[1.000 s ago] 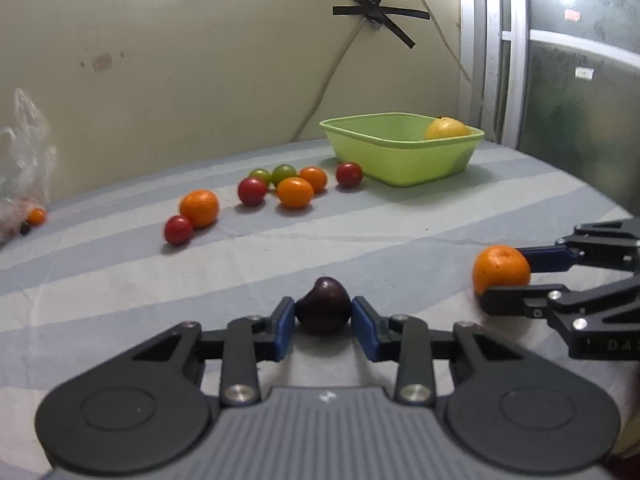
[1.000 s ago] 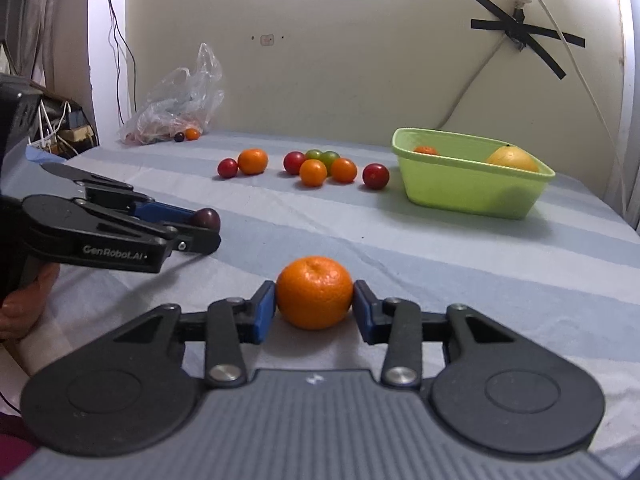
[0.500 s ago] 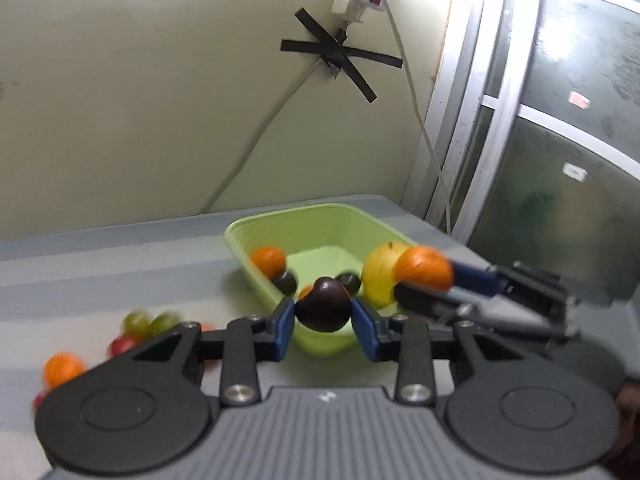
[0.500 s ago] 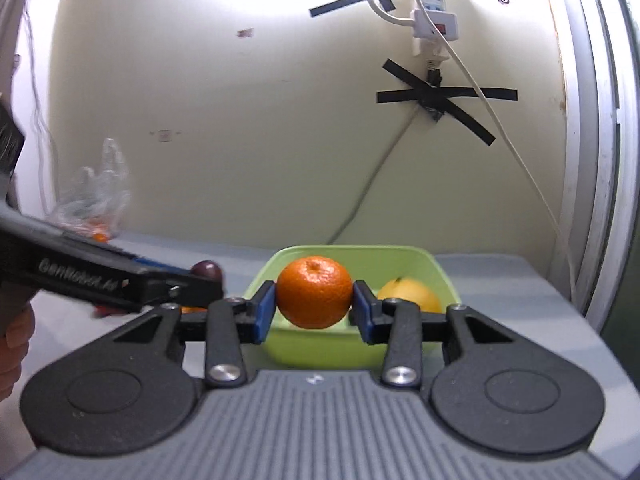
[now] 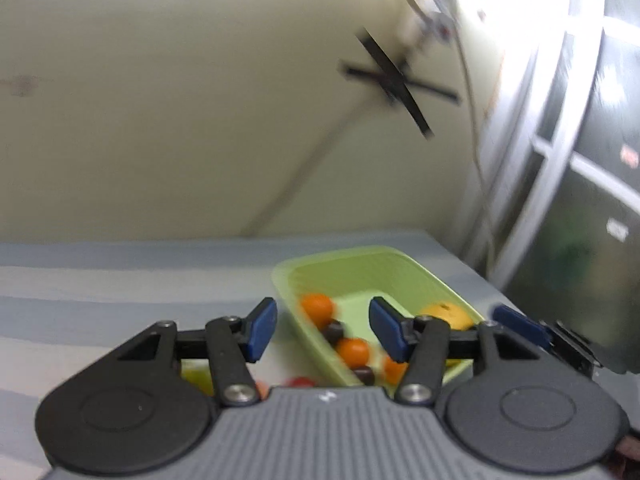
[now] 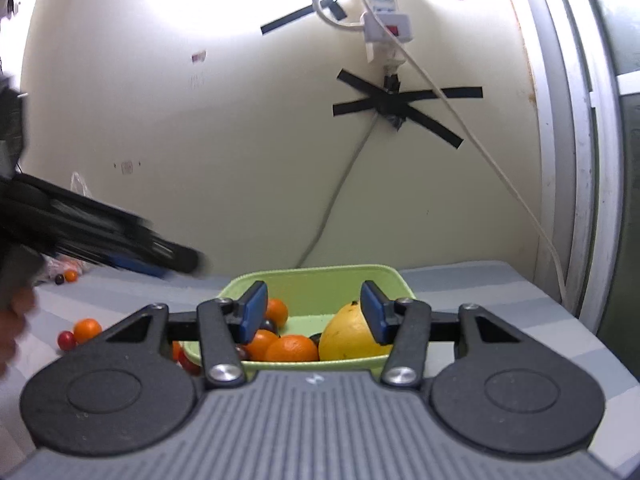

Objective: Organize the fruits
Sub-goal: 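Lower the mandarin with the right gripper into the basin while the left gripper releases the plum there, then grasp an orange cherry tomato with the right gripper while the left gripper grasps a red cherry tomato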

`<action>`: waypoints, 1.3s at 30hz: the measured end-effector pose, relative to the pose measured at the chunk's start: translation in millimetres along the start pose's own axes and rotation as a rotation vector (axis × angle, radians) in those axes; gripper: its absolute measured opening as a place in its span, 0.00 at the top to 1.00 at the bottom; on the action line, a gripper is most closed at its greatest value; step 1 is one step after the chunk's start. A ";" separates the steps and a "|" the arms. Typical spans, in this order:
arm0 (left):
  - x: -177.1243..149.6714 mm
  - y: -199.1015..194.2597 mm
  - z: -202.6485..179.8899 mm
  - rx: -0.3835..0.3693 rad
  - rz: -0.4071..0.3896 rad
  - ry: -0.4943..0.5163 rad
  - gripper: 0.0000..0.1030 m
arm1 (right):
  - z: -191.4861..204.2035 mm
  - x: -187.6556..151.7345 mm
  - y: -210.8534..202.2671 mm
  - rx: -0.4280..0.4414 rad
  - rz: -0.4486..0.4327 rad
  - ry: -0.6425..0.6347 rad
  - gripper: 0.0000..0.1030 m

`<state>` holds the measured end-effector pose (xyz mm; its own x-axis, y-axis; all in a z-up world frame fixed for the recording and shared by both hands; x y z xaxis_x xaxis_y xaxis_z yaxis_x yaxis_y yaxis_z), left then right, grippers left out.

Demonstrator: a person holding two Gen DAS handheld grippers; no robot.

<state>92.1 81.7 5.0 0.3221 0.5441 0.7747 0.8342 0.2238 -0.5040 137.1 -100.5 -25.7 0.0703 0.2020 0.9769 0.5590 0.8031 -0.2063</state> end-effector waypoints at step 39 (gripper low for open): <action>-99.6 -67.4 110.7 0.172 0.022 0.046 0.74 | 160.8 -35.9 36.2 0.317 0.336 -0.067 0.70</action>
<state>-45.7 102.0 -80.4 0.3627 0.5142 0.7772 0.7388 0.3497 -0.5761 22.0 11.5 -77.3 0.1449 0.5079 0.8492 0.2331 0.8165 -0.5281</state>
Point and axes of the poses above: each gripper's, at about its wrist camera, not at the fingertips, and y roughly the way its jaws point, z to its left, x to its top, the point moved 9 cm from there along y, roughly the way its jaws point, and after that the axes turned 12 degrees about -y, right-handed, at the moved point
